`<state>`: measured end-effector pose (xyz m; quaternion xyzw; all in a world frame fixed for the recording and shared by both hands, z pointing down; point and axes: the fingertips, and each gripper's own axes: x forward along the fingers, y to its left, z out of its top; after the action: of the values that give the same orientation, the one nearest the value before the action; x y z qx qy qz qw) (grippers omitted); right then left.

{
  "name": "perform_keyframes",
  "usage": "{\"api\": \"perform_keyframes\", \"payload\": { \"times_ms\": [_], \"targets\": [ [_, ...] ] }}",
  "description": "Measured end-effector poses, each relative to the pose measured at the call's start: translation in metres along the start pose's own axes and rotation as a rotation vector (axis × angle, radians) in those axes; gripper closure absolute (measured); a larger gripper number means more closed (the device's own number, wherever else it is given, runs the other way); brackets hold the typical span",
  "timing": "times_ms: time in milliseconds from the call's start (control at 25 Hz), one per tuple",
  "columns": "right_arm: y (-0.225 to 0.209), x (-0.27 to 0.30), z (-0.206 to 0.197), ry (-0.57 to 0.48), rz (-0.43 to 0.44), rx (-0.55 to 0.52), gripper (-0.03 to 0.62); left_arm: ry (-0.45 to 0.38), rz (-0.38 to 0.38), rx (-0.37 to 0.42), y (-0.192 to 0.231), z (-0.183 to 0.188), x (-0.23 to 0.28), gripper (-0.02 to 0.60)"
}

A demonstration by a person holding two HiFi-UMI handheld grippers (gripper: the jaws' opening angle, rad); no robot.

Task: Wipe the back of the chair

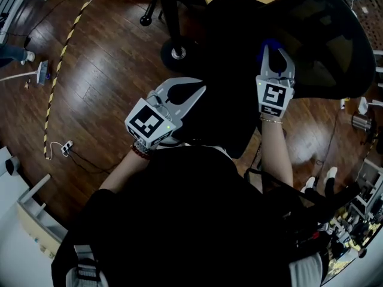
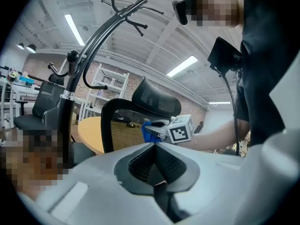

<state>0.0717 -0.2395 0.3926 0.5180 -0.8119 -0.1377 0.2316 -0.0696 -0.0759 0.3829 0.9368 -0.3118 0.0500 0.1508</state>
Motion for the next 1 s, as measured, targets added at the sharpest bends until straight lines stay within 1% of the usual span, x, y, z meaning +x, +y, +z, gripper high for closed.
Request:
{"api": "perform_keyframes", "payload": {
  "times_ms": [120, 280, 360, 440, 560, 640, 760, 880, 1000],
  "targets": [
    [0.026, 0.021, 0.022, -0.028, 0.053, -0.022, 0.56, -0.001, 0.002, -0.002, 0.009, -0.004, -0.013, 0.577],
    [0.057, 0.04, 0.045, -0.076, 0.111, -0.04, 0.56, 0.019, 0.051, -0.031, 0.022, -0.019, -0.039, 0.577],
    [0.079, 0.04, 0.063, -0.108, 0.142, -0.068, 0.56, 0.016, 0.077, -0.055, 0.021, -0.027, -0.063, 0.577],
    [0.109, 0.039, 0.083, -0.113, 0.17, -0.074, 0.56, -0.003, 0.108, -0.077, 0.021, -0.031, -0.095, 0.577],
    [0.137, 0.058, 0.096, -0.122, 0.218, -0.049, 0.56, -0.038, 0.158, -0.089, 0.033, -0.029, -0.117, 0.577],
    [0.147, 0.069, 0.097, -0.128, 0.256, -0.033, 0.56, -0.04, 0.188, -0.1, 0.037, -0.03, -0.119, 0.577],
    [0.162, 0.067, 0.111, -0.151, 0.292, -0.001, 0.56, -0.039, 0.226, -0.107, 0.035, -0.035, -0.13, 0.577],
    [0.174, 0.054, 0.129, -0.196, 0.321, 0.052, 0.56, -0.033, 0.22, -0.105, 0.041, -0.038, -0.138, 0.577],
    [0.169, 0.028, 0.121, -0.206, 0.352, 0.093, 0.56, 0.005, 0.192, -0.1, 0.038, -0.045, -0.13, 0.577]
  ]
}}
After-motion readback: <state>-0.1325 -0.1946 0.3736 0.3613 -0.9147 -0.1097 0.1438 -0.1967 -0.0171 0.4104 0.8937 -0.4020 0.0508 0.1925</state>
